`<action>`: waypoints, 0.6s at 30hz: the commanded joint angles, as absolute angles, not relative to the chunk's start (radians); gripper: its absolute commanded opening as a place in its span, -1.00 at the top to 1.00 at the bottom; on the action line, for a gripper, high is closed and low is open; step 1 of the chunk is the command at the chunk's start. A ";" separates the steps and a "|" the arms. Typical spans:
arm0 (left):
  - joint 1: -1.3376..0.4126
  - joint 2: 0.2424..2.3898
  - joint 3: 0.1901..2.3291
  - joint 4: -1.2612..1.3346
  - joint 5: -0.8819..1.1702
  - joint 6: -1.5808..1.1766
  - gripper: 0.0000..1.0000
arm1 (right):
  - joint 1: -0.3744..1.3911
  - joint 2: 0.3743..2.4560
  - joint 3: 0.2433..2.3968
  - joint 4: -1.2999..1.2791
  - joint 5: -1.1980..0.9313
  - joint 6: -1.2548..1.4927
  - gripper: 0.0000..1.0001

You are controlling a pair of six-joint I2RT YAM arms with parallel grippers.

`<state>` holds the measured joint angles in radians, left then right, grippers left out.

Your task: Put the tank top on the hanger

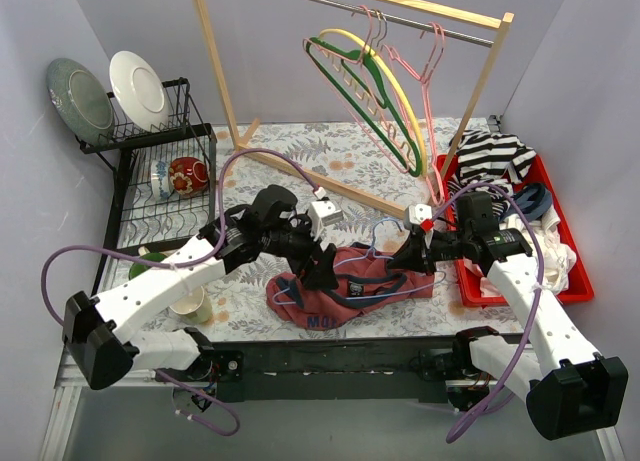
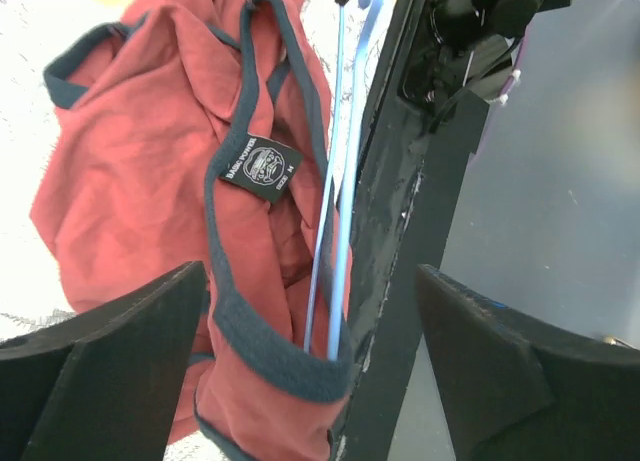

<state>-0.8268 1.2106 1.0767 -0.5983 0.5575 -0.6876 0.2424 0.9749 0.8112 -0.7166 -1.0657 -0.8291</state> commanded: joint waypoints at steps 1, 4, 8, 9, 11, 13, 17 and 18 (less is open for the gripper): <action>-0.838 1.226 1.137 -0.586 0.612 -0.670 -0.52 | 0.247 0.968 0.836 -0.729 -1.114 -0.854 0.97; -0.848 1.259 1.140 -0.577 0.618 -0.680 -0.13 | 0.247 0.973 0.833 -0.730 -1.126 -0.856 0.97; -0.854 1.256 1.131 -0.558 0.606 -0.696 1.00 | 0.247 0.974 0.831 -0.735 -1.120 -0.854 0.97; -0.854 1.246 1.112 -0.551 0.604 -0.703 1.00 | 0.247 0.970 0.830 -0.738 -1.115 -0.854 0.97; -0.854 1.201 1.092 -0.545 0.571 -0.727 1.00 | 0.245 0.963 0.828 -0.738 -1.105 -0.850 0.97; -0.851 1.143 1.048 -0.535 0.536 -0.761 1.00 | 0.247 0.948 0.824 -0.732 -1.082 -0.833 0.83; -0.853 1.031 0.964 -0.520 0.483 -0.853 1.00 | 0.227 0.920 0.836 -0.703 -1.003 -0.737 0.29; -0.853 1.000 0.944 -0.500 0.468 -0.901 1.00 | 0.216 0.910 0.841 -0.696 -0.991 -0.721 0.20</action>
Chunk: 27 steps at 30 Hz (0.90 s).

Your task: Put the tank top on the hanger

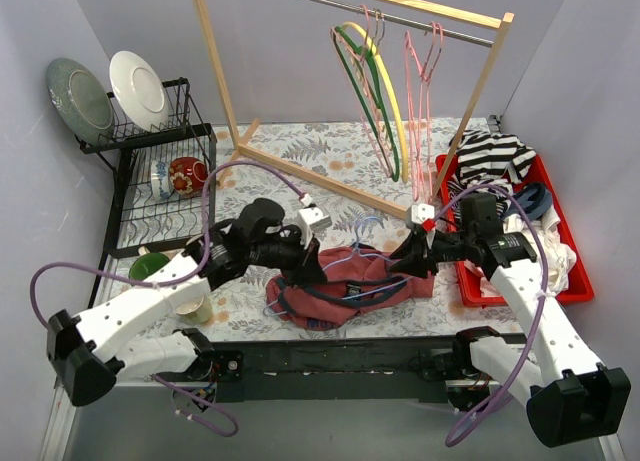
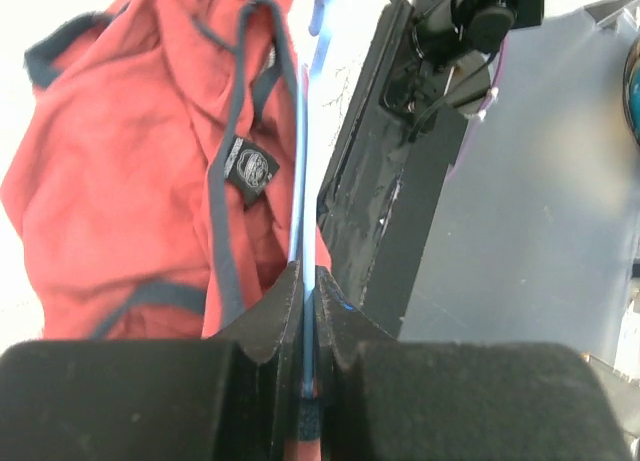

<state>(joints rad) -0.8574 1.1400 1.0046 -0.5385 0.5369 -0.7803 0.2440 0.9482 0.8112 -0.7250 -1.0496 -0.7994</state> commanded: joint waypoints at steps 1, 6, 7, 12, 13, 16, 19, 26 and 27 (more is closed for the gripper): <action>-0.853 0.974 0.902 -0.489 0.462 -0.920 1.00 | 0.204 0.904 0.854 -0.696 -0.980 -0.710 0.07; -0.850 0.838 0.816 -0.460 0.411 -1.006 1.00 | 0.100 0.868 0.884 -0.726 -0.902 -0.663 -0.17; -0.850 0.828 0.805 -0.456 0.407 -1.026 1.00 | 0.091 0.864 0.884 -0.736 -0.881 -0.658 -0.18; -0.851 0.799 0.775 -0.451 0.351 -1.069 1.00 | 0.037 0.853 0.859 -0.828 -0.857 -0.757 -0.20; -0.850 0.795 0.772 -0.446 0.348 -1.074 1.00 | 0.037 0.850 0.853 -0.854 -0.871 -0.844 -0.19; -0.851 0.799 0.762 -0.423 0.353 -1.083 1.00 | 0.038 0.854 0.822 -1.009 -0.954 -1.052 -0.22; -0.851 0.811 0.758 -0.403 0.364 -1.086 1.00 | 0.072 0.871 0.756 -1.097 -1.003 -1.280 -0.23; -0.851 0.821 0.761 -0.377 0.365 -1.100 1.00 | 0.416 0.873 0.623 -0.698 -0.736 -0.967 -0.25; -0.850 0.818 0.759 -0.376 0.365 -1.101 1.00 | 0.460 0.882 0.606 -0.662 -0.704 -0.918 -0.24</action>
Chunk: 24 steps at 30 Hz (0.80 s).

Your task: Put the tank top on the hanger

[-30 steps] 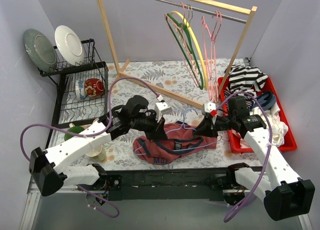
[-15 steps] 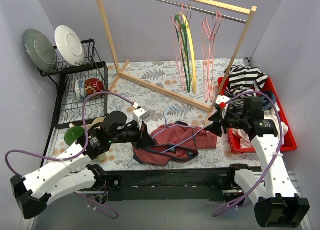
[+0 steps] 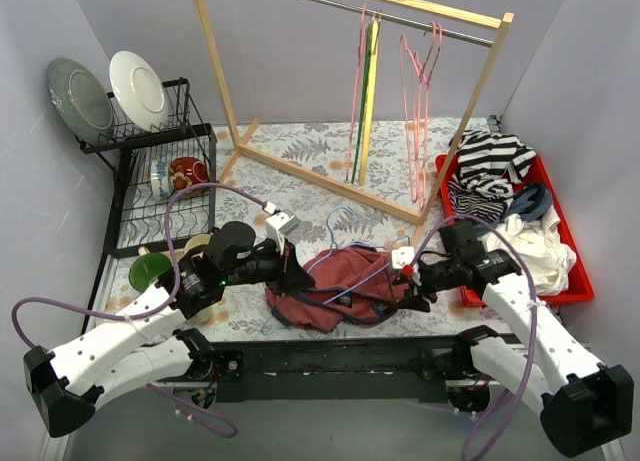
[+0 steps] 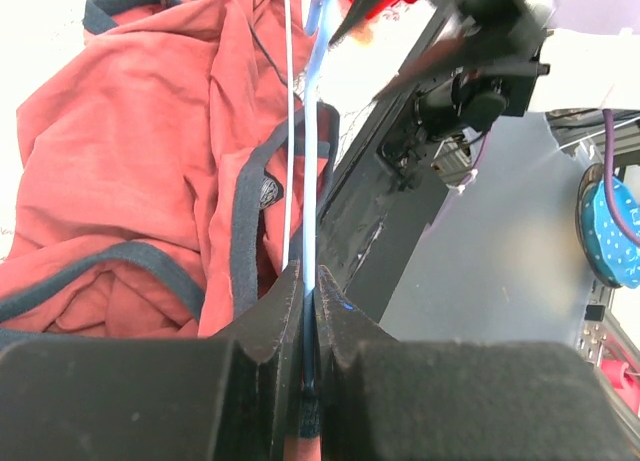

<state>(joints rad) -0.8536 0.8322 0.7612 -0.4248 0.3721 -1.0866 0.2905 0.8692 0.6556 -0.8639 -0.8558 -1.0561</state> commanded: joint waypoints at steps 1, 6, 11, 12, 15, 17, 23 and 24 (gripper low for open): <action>-0.851 0.816 0.759 -0.376 0.362 -1.109 1.00 | 0.501 0.885 0.589 -0.582 -0.675 -0.887 -0.25; -0.851 0.801 0.750 -0.376 0.354 -1.129 1.00 | 0.664 0.920 0.503 -0.416 -0.462 -0.776 -0.18; -0.851 0.785 0.744 -0.380 0.348 -1.138 1.00 | 0.664 0.907 0.482 -0.390 -0.374 -0.736 -0.09; -0.851 0.785 0.745 -0.382 0.348 -1.137 1.00 | 0.666 0.901 0.477 -0.391 -0.365 -0.735 -0.08; -0.851 0.782 0.749 -0.382 0.348 -1.135 1.00 | 0.664 0.885 0.454 -0.388 -0.334 -0.736 0.01; -0.850 0.779 0.747 -0.383 0.348 -1.135 1.00 | 0.664 0.887 0.456 -0.405 -0.325 -0.736 0.17; -0.851 0.735 0.747 -0.411 0.333 -1.132 1.00 | 0.640 0.875 0.491 -0.443 -0.256 -0.721 0.97; -0.851 0.723 0.742 -0.411 0.328 -1.132 1.00 | 0.623 0.862 0.492 -0.442 -0.250 -0.718 0.97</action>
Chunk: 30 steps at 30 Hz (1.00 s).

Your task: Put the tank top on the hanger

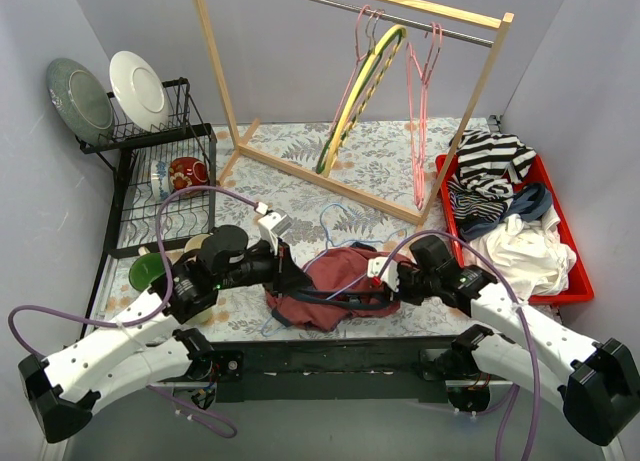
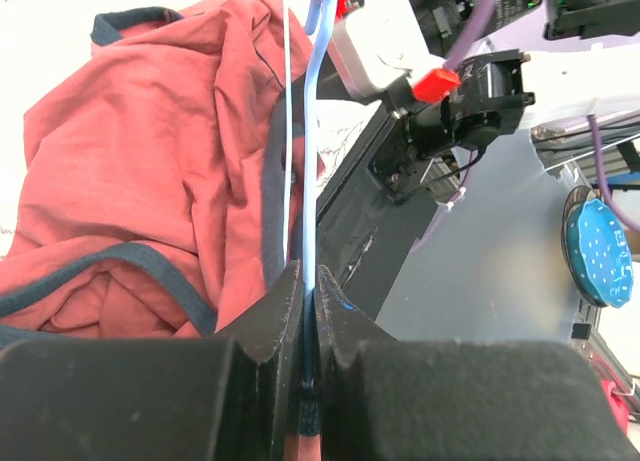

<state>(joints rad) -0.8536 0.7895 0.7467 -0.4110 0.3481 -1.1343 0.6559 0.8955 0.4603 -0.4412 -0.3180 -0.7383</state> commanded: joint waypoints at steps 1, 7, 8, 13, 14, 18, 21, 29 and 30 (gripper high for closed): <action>-0.850 0.710 0.735 -0.411 0.328 -1.134 1.00 | 0.579 0.848 0.495 -0.439 -0.245 -0.713 0.97; -0.851 0.652 0.701 -0.414 0.350 -1.135 1.00 | 0.345 0.762 0.497 -0.431 -0.268 -0.719 0.97; -0.851 0.650 0.701 -0.411 0.359 -1.135 1.00 | 0.319 0.758 0.499 -0.428 -0.275 -0.719 0.97; -0.851 0.666 0.701 -0.406 0.420 -1.114 1.00 | 0.175 0.767 0.570 -0.416 -0.325 -0.681 0.97; -0.851 0.672 0.707 -0.407 0.426 -1.111 1.00 | 0.161 0.772 0.589 -0.416 -0.333 -0.672 0.97; -0.851 0.718 0.718 -0.408 0.468 -1.095 1.00 | 0.101 0.807 0.666 -0.429 -0.386 -0.638 0.97; -0.850 0.748 0.732 -0.416 0.471 -1.085 1.00 | 0.092 0.821 0.709 -0.446 -0.426 -0.611 0.97; -0.851 0.842 0.770 -0.437 0.494 -1.046 1.00 | 0.080 0.825 0.735 -0.446 -0.403 -0.583 0.97; -0.851 0.851 0.773 -0.439 0.492 -1.043 1.00 | 0.080 0.828 0.739 -0.449 -0.410 -0.583 0.97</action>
<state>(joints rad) -0.8528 0.8368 0.7238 -0.4137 0.4484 -1.0779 0.0959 0.8188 0.6849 -0.4644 -0.4400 -0.5980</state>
